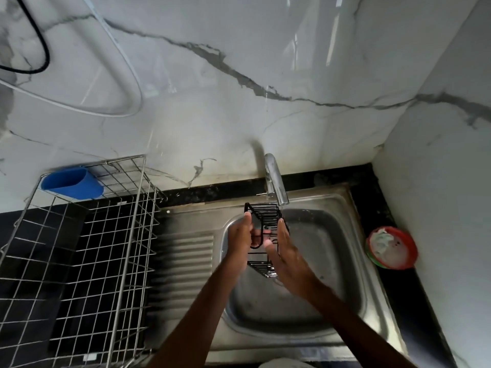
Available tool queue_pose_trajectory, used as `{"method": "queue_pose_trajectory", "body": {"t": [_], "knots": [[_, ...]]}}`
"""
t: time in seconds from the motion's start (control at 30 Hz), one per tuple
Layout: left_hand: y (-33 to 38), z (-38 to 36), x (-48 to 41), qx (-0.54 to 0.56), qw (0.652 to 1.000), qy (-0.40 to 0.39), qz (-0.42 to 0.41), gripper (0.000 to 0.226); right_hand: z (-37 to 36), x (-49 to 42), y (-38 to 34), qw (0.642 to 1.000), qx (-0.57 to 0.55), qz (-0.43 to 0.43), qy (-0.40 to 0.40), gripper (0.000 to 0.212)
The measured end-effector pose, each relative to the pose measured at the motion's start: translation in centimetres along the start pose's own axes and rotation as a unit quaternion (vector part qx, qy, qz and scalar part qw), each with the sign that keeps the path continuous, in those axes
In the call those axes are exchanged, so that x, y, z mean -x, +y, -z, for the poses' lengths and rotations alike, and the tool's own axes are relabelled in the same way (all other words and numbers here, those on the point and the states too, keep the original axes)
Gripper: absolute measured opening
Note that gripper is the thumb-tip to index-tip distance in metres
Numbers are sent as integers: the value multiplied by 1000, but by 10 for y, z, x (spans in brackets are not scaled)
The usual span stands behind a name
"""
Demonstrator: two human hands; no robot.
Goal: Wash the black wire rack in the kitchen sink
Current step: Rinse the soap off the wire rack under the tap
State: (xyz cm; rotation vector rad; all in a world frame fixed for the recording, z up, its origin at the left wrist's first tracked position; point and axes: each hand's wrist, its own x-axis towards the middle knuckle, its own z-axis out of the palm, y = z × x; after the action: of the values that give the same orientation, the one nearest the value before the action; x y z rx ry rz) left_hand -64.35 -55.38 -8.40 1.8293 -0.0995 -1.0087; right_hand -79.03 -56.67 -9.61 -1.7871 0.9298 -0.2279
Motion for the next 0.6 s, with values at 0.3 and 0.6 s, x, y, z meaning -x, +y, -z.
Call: {"method": "queue_pose_trajectory", "body": {"t": [0.3,0.6], "knots": [[14,-35,-14,24,998,54,37,40,29,-43,-6,1000,4,-27,5,74],[22,-36,-15,111,989,31,93,45,11,20,10,996,59,65,33,81]]}}
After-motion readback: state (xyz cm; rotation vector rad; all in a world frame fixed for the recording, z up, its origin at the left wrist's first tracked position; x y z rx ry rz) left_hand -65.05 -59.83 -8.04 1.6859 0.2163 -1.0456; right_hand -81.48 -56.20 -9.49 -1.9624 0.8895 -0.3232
